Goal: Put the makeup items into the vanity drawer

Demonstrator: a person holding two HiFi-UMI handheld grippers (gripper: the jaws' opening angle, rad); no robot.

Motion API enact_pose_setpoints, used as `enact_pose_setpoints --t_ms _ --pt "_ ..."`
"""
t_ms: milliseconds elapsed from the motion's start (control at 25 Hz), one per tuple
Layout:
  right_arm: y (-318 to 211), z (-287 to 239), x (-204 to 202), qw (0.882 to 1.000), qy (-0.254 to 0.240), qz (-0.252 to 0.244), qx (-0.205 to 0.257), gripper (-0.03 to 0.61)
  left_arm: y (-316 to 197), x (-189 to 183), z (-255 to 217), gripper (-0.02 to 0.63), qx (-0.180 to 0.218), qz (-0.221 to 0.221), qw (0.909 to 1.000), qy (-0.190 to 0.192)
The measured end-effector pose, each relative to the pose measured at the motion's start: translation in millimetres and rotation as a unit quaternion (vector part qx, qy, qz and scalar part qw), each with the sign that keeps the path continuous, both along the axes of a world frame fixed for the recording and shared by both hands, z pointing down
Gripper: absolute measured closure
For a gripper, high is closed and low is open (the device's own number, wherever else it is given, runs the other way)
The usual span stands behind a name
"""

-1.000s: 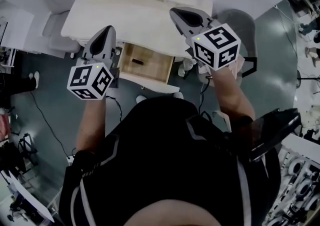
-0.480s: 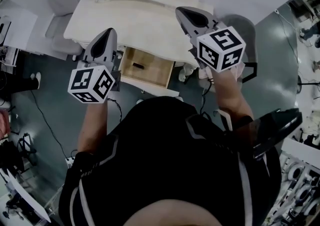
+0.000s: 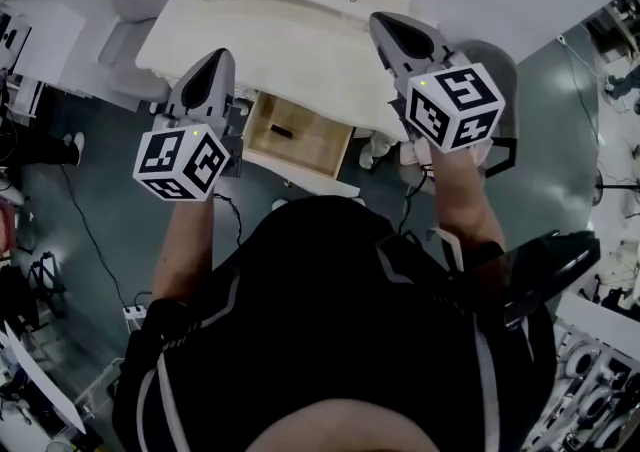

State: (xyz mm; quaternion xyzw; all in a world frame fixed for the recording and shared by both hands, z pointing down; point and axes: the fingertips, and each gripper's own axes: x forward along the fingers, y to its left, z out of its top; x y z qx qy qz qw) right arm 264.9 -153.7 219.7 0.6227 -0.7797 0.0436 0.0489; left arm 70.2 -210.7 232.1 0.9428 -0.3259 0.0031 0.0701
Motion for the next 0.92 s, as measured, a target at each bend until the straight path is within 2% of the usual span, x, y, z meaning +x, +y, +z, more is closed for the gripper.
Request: enact_pose_setpoints --t_ms 160,440,920 --pt "-0.1 2.7 2.5 1.0 0.0 0.009 -0.008 0.574 1.3 -3.1 -2.0 0.611 0.002 -0.003 1.0 -0.005" --pt "1.1 -2.2 3.0 1.0 0.004 0.015 -0.004 0.574 5.4 -10.7 -12.5 0.611 0.029 -0.016 0.9994 -0.014" --pt "2.1 1.2 0.4 1.0 -0.001 0.013 -0.011 0.574 9.7 -12.9 -14.2 0.611 0.031 -0.026 0.9991 -0.014"
